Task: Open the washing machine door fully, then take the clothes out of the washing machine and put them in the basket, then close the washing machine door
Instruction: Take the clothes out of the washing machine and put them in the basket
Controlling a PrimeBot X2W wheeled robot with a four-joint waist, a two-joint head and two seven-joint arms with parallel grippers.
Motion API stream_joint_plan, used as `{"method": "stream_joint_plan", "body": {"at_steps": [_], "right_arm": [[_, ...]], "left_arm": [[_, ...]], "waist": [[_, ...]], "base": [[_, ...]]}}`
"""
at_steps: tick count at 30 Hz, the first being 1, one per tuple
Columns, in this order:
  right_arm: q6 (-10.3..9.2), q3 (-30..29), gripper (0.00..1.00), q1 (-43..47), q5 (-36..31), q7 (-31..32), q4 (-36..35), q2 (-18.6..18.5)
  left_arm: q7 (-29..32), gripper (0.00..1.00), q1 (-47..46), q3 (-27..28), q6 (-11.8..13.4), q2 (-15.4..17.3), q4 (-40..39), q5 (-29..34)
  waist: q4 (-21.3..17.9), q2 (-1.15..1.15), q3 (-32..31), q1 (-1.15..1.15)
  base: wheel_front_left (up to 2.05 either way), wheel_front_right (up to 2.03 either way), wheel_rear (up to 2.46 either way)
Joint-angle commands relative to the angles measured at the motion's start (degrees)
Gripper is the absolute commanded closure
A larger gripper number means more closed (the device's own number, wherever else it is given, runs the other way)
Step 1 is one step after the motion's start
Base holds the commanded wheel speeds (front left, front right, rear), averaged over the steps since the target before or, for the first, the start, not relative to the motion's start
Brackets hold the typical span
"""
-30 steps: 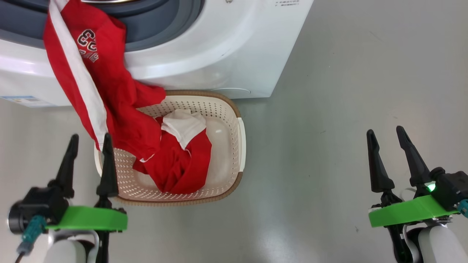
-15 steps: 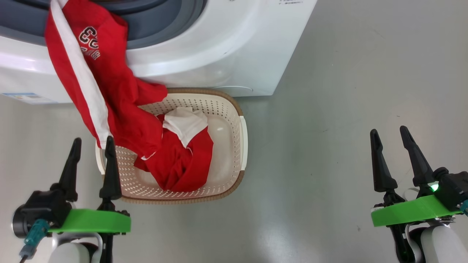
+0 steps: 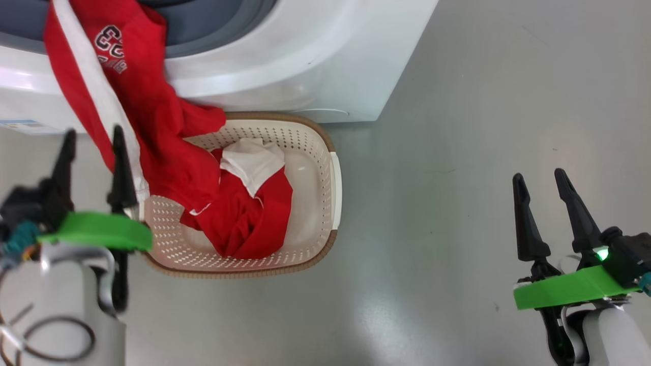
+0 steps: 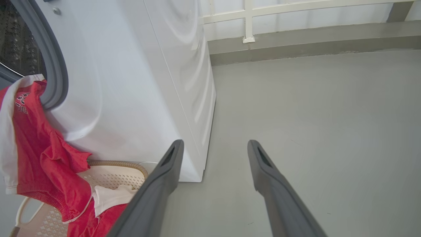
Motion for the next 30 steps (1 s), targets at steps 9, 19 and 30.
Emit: {"method": "stream_joint_plan", "body": {"at_steps": [9, 19, 30], "right_arm": [[0.35, 2.97, 0.0, -1.91, 1.24, -0.36, -1.16, -0.41], [0.35, 3.62, 0.0, -2.21, 1.79, -0.36, -1.24, -0.41], [0.35, 3.22, 0.0, -2.08, 1.65, -0.36, -1.55, -0.41]], "left_arm": [[-0.28, 0.0, -14.11, 3.17, -0.25, 5.69, 16.67, 1.09], [-0.28, 0.01, -21.68, 2.65, 1.31, 8.38, 29.65, 2.67], [-0.28, 1.0, -23.11, 2.85, 1.45, 9.43, 31.17, 2.51]], "waist": [[-1.91, 0.0, 2.2, 0.0], [-3.45, 0.0, 2.71, 0.0], [-3.66, 0.0, 2.95, 0.0]], "base": [[0.0, 0.0, 0.0], [0.0, 0.0, 0.0], [0.0, 0.0, 0.0]]}}
